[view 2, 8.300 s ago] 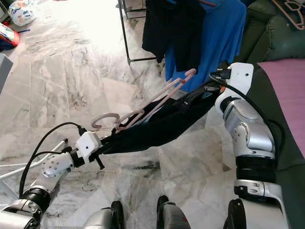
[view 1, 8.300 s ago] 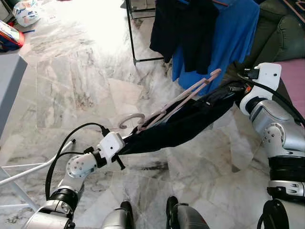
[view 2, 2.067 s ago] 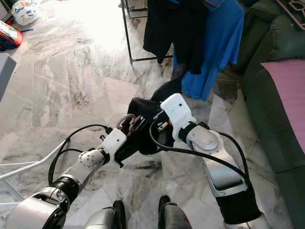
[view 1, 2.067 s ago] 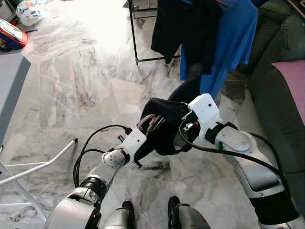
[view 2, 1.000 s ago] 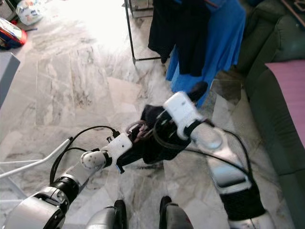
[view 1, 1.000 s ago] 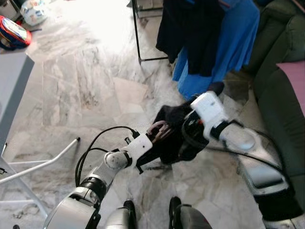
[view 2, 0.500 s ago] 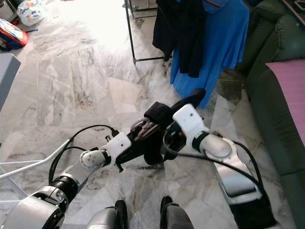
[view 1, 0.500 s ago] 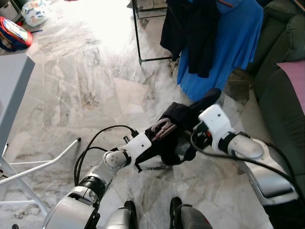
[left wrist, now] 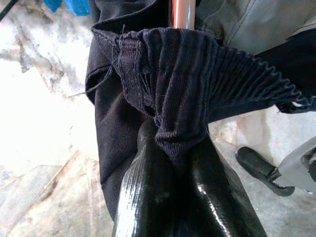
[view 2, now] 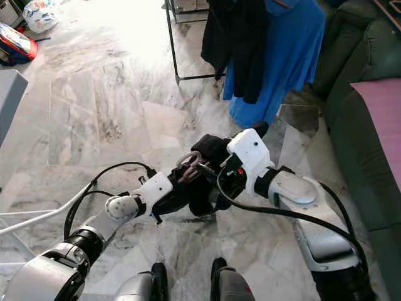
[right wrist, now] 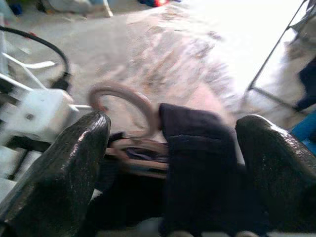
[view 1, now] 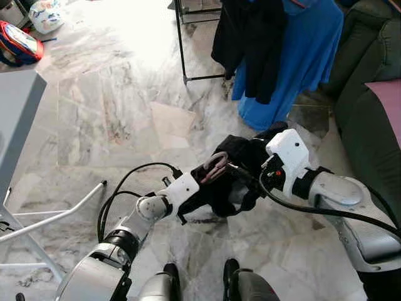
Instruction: Hang hanger
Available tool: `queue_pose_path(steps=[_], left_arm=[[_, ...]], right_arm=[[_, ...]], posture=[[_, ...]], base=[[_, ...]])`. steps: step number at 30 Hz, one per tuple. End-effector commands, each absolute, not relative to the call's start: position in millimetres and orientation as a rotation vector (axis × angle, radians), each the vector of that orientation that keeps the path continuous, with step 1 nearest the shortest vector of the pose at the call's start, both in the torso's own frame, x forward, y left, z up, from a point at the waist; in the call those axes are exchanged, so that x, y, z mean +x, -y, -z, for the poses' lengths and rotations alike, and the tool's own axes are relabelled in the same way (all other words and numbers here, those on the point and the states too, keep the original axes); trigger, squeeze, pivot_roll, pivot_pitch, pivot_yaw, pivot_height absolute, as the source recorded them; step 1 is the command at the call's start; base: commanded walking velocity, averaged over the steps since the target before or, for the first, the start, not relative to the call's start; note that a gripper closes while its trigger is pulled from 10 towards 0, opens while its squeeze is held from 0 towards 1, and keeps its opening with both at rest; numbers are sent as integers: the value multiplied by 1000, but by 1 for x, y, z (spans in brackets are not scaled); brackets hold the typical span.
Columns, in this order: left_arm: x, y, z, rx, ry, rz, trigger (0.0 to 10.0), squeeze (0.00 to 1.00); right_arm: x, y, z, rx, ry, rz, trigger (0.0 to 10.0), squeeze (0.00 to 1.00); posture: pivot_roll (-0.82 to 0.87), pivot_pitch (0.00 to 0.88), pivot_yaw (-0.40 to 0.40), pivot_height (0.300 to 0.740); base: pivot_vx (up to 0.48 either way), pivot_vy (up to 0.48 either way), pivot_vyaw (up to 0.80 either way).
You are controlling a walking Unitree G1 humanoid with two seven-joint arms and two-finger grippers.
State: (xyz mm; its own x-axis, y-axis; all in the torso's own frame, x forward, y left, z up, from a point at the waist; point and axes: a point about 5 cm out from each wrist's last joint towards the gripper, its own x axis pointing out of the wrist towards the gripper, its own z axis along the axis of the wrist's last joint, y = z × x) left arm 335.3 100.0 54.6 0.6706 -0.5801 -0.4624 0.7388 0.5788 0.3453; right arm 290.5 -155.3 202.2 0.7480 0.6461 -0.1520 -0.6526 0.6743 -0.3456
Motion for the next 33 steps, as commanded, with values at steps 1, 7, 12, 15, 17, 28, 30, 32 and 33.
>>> queue_pose_path(steps=[1,7,12,15,17,28,30,32,33], left_arm=[[336,-104,-58,529,-298,800,10000,0],[340,-113,-71,568,-255,903,10000,0],[344,-117,-83,619,-204,952,10000,0],[346,-116,-92,662,-159,985,10000,0],[347,-113,-96,709,-131,1024,10000,0],[337,-97,-92,822,-78,1176,10000,0],[335,-97,-91,829,-78,1185,10000,0],[335,-96,-90,832,-77,1189,10000,0],[334,-95,-90,833,-75,1193,10000,0]], right_arm=[[290,167,-208,-432,9,-692,10000,1000],[286,229,-215,-641,-52,-538,10000,1000],[276,250,-203,-712,-136,-544,10000,1000],[268,255,-189,-735,-194,-598,10000,1000],[264,256,-179,-773,-236,-642,10000,1000],[272,237,-184,-912,-198,-789,10000,906],[273,233,-189,-931,-176,-799,10000,906],[273,231,-192,-945,-162,-804,10000,906],[274,230,-194,-943,-156,-808,10000,902]], posture=[[-160,286,89,740],[-166,290,90,740],[-166,293,90,740],[-165,295,91,740],[-165,295,91,740],[-163,294,98,740],[-163,294,98,740],[-164,293,96,740],[-164,293,96,740]], base=[[0,0,0],[0,0,0],[0,0,0],[0,0,0],[0,0,0],[0,0,0],[0,0,0],[0,0,0],[0,0,0]])
